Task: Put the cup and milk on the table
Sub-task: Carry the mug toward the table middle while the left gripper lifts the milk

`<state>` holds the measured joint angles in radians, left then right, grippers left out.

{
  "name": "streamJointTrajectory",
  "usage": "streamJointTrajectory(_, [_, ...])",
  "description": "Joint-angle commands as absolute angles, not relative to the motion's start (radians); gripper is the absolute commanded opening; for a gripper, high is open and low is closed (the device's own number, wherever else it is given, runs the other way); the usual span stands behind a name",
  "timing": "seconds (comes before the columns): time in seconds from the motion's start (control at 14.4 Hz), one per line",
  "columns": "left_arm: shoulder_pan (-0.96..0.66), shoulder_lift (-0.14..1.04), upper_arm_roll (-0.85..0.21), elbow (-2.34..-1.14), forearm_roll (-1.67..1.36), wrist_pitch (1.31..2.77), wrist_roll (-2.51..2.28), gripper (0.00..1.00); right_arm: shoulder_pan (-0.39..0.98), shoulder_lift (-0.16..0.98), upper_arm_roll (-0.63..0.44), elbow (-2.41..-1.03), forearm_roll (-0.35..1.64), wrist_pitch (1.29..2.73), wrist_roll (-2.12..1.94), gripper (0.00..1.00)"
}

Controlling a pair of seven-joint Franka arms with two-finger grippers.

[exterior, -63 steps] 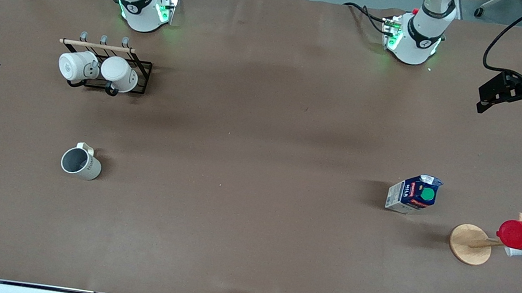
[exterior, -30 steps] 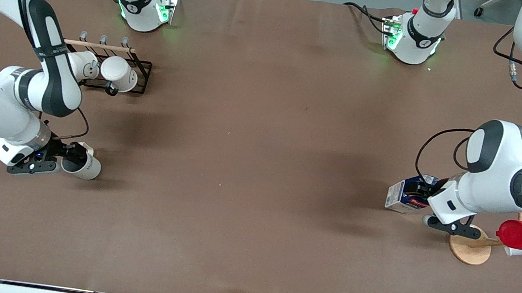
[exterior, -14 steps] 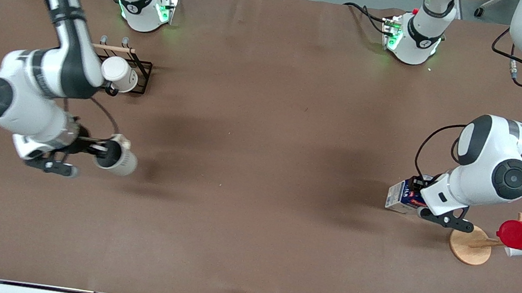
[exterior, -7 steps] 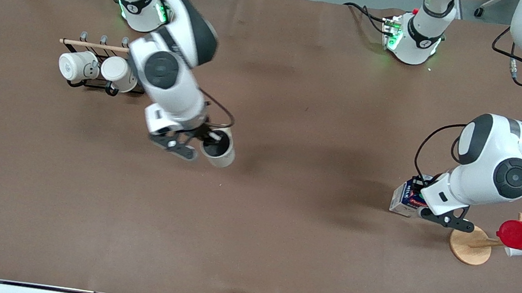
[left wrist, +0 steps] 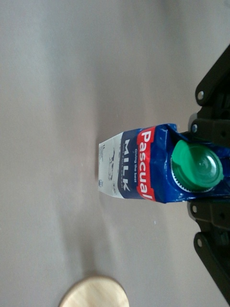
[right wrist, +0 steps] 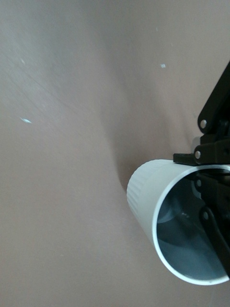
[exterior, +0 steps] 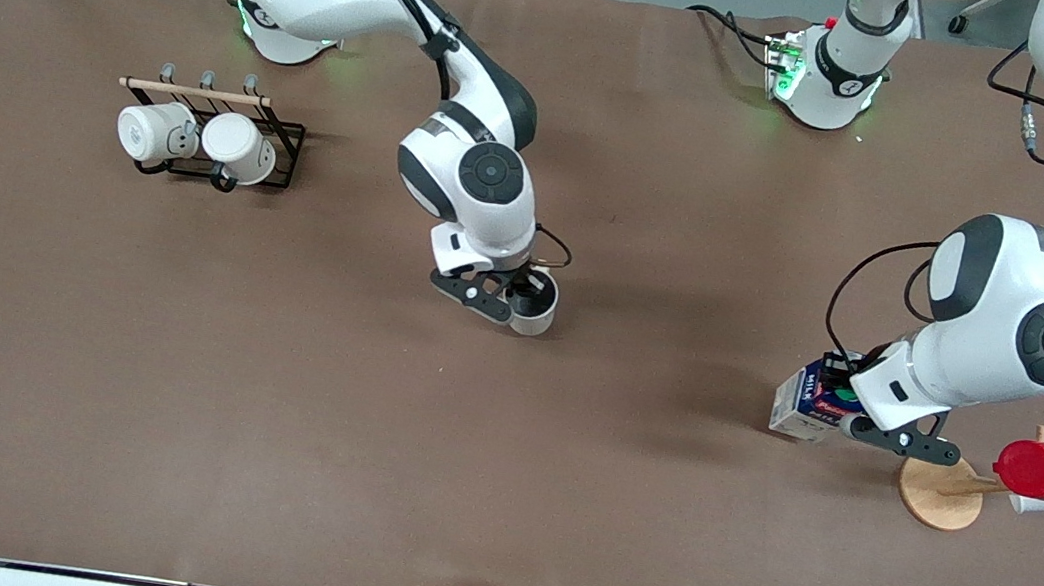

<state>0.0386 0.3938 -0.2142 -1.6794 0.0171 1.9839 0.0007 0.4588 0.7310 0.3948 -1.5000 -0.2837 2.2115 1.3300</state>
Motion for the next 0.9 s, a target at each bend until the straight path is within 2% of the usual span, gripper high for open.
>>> streamJointTrajectory(0.0, [0.035, 0.385, -0.242, -1.672, -0.034, 1.976, -0.064, 0.38, 0.482, 0.758, 0.396, -1.479, -0.357, 2.212, 1.391, 0.02])
streamJointTrajectory(0.14, [0.029, 0.39, -0.284, -1.669, -0.034, 1.976, -0.159, 0.38, 0.486, 0.773, 0.396, -1.477, -0.364, 2.221, 1.394, 0.1])
streamJointTrajectory(0.21, [0.028, 0.394, -0.302, -1.661, -0.034, 1.976, -0.202, 0.38, 0.486, 0.773, 0.396, -1.477, -0.364, 2.224, 1.394, 0.19])
streamJointTrajectory(0.35, [0.026, 0.406, -0.343, -1.64, -0.04, 1.977, -0.289, 0.38, 0.476, 0.767, 0.396, -1.476, -0.359, 2.218, 1.393, 0.79])
streamJointTrajectory(0.42, [0.025, 0.419, -0.369, -1.622, -0.046, 1.977, -0.342, 0.38, 0.468, 0.755, 0.397, -1.476, -0.357, 2.209, 1.388, 0.94])
streamJointTrajectory(0.49, [0.023, 0.431, -0.389, -1.609, -0.046, 1.979, -0.386, 0.38, 0.462, 0.732, 0.396, -1.479, -0.357, 2.197, 1.385, 1.0])
streamJointTrajectory(0.56, [0.021, 0.443, -0.412, -1.599, -0.046, 1.982, -0.431, 0.38, 0.447, 0.698, 0.396, -1.48, -0.357, 2.144, 1.382, 1.0])
streamJointTrajectory(0.7, [-0.017, 0.46, -0.426, -1.589, -0.046, 1.99, -0.509, 0.38, 0.401, 0.561, 0.396, -1.491, -0.36, 1.996, 1.371, 1.0])
streamJointTrajectory(0.83, [-0.061, 0.471, -0.426, -1.583, -0.045, 1.994, -0.575, 0.38, 0.3, 0.432, 0.399, -1.508, -0.359, 1.916, 1.268, 1.0])
